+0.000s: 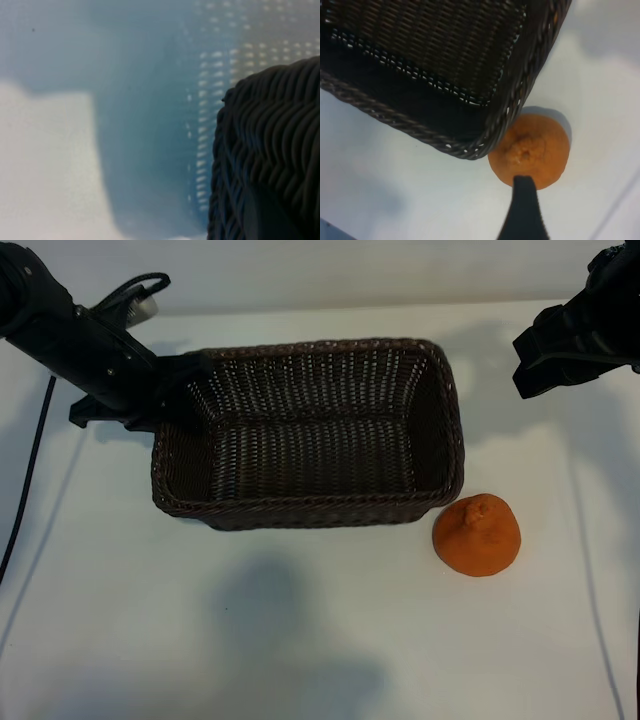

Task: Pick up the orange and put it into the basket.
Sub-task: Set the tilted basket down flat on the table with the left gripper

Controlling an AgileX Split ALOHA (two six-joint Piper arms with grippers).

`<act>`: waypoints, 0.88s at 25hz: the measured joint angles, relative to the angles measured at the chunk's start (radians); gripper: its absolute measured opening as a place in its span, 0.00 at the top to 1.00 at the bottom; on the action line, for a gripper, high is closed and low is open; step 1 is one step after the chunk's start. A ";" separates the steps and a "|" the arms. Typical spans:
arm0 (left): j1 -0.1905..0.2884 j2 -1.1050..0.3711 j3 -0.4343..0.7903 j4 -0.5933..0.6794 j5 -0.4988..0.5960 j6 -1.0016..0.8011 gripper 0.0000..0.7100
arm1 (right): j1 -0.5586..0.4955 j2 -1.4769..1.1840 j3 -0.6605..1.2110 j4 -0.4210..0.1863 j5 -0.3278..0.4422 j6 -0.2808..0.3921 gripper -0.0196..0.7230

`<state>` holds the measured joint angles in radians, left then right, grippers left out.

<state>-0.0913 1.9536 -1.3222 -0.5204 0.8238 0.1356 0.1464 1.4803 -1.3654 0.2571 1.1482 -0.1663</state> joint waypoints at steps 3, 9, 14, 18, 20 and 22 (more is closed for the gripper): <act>0.000 0.018 0.000 0.000 -0.009 0.000 0.78 | 0.000 0.000 0.000 0.000 0.000 0.000 0.27; 0.000 0.049 0.000 -0.002 -0.026 -0.001 0.78 | 0.000 0.000 0.000 0.000 0.000 0.000 0.27; 0.000 0.058 0.000 -0.017 -0.027 -0.002 0.78 | 0.000 0.000 0.000 0.000 0.000 0.000 0.27; 0.000 0.058 0.000 -0.019 -0.027 -0.002 0.78 | 0.000 0.000 0.000 0.000 0.000 0.000 0.27; 0.000 0.058 0.000 -0.019 -0.026 -0.002 0.78 | 0.000 0.000 0.000 0.000 0.000 0.000 0.27; 0.000 0.058 0.000 -0.019 -0.024 -0.002 0.78 | 0.000 0.000 0.000 0.000 0.000 0.000 0.27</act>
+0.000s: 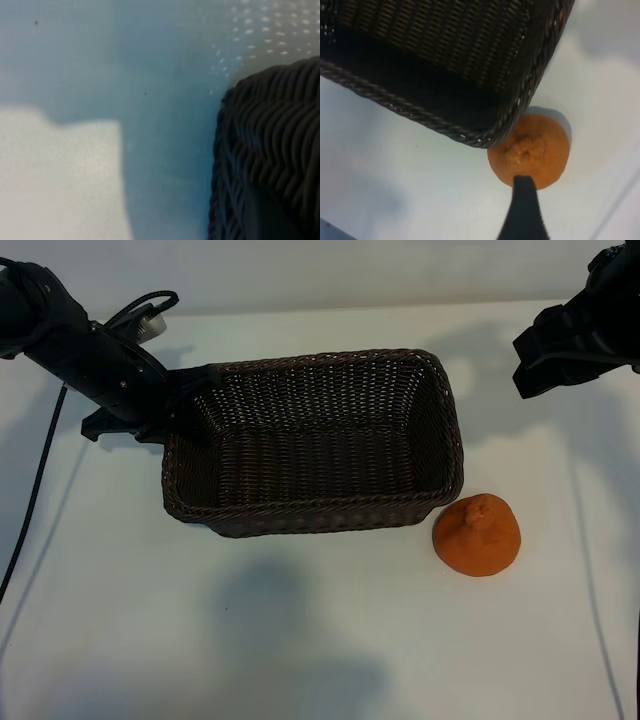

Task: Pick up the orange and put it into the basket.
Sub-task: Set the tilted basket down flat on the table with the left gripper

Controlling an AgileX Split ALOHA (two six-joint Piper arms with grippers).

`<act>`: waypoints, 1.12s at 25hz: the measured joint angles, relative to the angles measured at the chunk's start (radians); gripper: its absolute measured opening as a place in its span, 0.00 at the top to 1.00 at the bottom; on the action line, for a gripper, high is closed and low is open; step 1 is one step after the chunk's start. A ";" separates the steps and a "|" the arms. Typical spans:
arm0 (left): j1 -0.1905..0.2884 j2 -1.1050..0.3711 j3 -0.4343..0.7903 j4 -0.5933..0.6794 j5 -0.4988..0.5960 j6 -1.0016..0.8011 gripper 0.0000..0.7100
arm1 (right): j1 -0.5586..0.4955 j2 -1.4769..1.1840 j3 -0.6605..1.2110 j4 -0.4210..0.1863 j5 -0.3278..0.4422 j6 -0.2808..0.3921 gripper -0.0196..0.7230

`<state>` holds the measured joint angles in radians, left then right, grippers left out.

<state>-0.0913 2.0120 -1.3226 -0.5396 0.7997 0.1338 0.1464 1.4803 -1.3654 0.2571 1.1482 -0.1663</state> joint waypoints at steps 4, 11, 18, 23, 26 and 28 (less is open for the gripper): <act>0.000 0.001 -0.001 -0.011 0.002 -0.001 0.67 | 0.000 0.000 0.000 0.000 0.000 0.000 0.27; 0.000 0.001 -0.001 -0.033 -0.001 -0.001 0.37 | 0.000 0.000 0.000 0.000 0.000 0.000 0.27; 0.000 0.001 -0.001 -0.034 -0.035 -0.002 0.33 | 0.000 0.000 0.000 0.000 0.000 0.000 0.27; 0.000 0.001 -0.001 -0.034 -0.050 -0.006 0.33 | 0.000 0.000 0.000 0.000 0.000 0.000 0.27; 0.000 0.001 -0.001 -0.034 -0.050 -0.006 0.33 | 0.000 0.000 0.000 0.000 0.000 0.000 0.27; 0.000 0.001 -0.001 -0.034 -0.050 -0.006 0.33 | 0.000 0.000 0.000 0.000 0.000 0.000 0.27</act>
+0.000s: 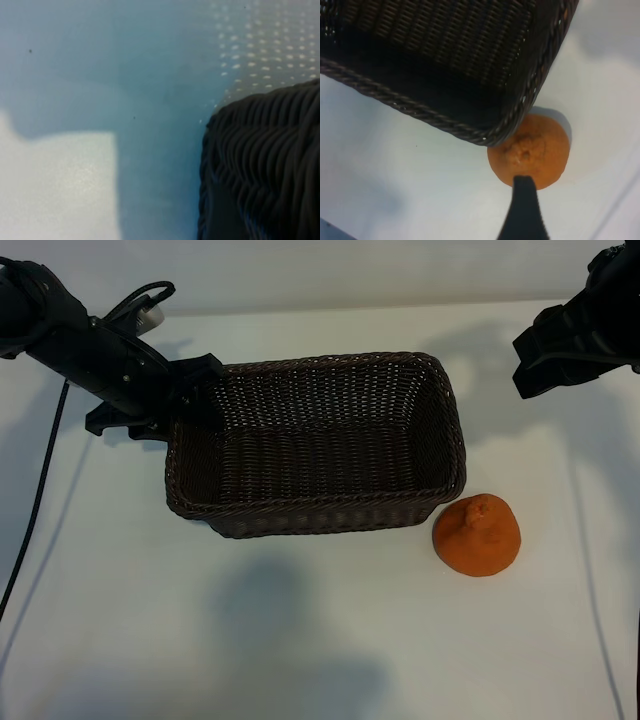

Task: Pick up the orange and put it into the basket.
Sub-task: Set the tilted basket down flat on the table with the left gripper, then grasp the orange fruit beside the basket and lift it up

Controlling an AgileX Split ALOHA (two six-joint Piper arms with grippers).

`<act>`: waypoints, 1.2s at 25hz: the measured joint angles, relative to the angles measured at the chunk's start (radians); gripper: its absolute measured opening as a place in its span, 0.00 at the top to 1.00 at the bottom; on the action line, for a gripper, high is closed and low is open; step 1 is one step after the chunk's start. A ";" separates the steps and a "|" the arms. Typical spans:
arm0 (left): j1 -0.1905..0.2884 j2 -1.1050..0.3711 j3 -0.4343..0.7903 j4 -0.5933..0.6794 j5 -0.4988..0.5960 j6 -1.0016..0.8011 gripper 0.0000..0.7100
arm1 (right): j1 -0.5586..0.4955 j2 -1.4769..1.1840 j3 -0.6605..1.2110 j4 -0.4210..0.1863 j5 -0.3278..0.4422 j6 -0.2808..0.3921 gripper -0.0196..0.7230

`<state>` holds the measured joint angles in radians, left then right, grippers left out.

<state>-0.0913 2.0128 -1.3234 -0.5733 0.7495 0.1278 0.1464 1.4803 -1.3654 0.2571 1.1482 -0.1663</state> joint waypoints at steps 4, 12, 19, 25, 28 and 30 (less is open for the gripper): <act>0.000 0.000 -0.005 0.000 0.024 0.000 0.33 | 0.000 0.000 0.000 0.000 0.000 0.000 0.27; 0.000 -0.001 -0.066 0.005 0.162 -0.003 0.33 | 0.000 0.000 0.000 0.000 0.000 0.000 0.27; 0.000 -0.001 -0.071 0.089 0.230 -0.077 0.33 | 0.000 0.000 0.000 0.000 0.000 0.000 0.27; 0.000 -0.001 -0.071 0.098 0.230 -0.087 0.33 | 0.000 0.000 0.000 0.000 0.000 0.000 0.27; 0.000 -0.001 -0.071 0.099 0.224 -0.095 0.33 | 0.000 0.000 0.000 0.000 0.000 0.000 0.27; 0.000 -0.001 -0.071 0.099 0.206 -0.099 0.33 | 0.000 0.000 0.000 0.000 0.000 0.000 0.27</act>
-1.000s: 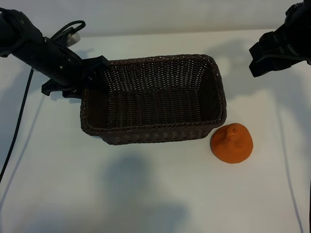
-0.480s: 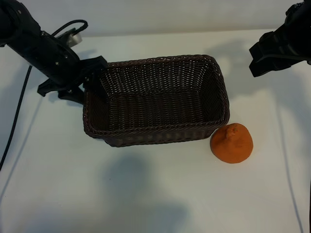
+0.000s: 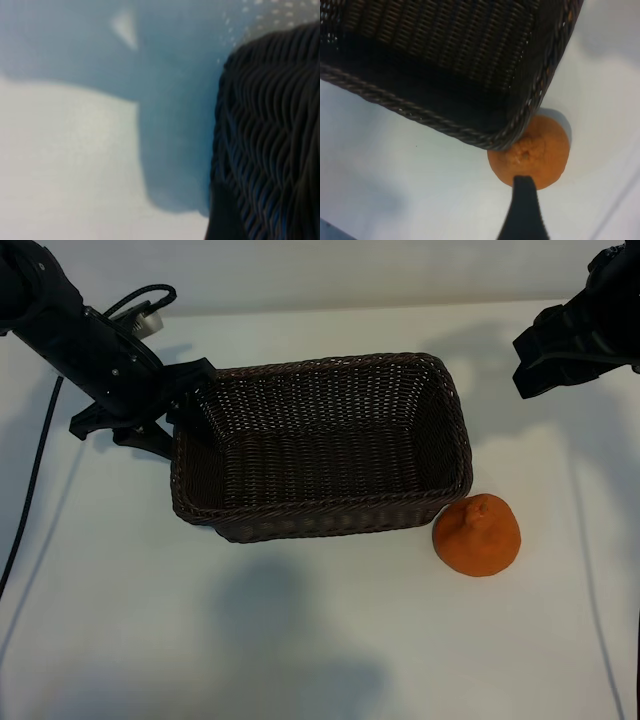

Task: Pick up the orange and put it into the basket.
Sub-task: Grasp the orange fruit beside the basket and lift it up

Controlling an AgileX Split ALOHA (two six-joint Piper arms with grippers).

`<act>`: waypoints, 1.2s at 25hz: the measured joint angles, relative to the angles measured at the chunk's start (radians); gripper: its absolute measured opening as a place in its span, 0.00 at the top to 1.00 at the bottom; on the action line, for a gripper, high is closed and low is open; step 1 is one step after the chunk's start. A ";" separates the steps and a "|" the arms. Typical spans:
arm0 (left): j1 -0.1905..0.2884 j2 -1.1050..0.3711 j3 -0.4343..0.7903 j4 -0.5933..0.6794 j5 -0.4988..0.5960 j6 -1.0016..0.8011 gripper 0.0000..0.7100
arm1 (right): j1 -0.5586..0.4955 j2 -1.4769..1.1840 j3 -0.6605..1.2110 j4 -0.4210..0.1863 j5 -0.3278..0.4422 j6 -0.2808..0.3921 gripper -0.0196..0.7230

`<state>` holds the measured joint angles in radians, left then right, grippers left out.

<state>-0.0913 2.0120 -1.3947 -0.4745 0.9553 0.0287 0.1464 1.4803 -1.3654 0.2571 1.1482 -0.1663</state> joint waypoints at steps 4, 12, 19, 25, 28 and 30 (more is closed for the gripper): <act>0.000 0.000 0.000 0.000 -0.034 -0.013 0.33 | 0.000 0.000 0.000 0.000 0.000 0.000 0.27; 0.000 0.000 0.000 0.003 -0.066 -0.029 0.33 | 0.000 0.000 0.000 0.000 0.000 0.000 0.27; 0.000 -0.009 0.000 0.008 -0.003 -0.013 0.33 | 0.000 0.000 0.000 0.000 0.000 0.000 0.27; 0.007 -0.104 -0.014 0.103 0.094 -0.029 0.33 | 0.000 0.000 0.000 0.000 0.000 0.000 0.27; 0.029 -0.174 -0.017 0.126 0.136 -0.029 0.33 | 0.000 0.000 0.000 0.000 0.000 0.000 0.27; 0.041 -0.234 -0.017 0.131 0.144 -0.029 0.33 | 0.000 0.000 0.000 0.000 0.000 0.000 0.27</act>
<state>-0.0502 1.7776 -1.4119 -0.3434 1.0998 0.0000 0.1464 1.4803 -1.3654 0.2571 1.1482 -0.1663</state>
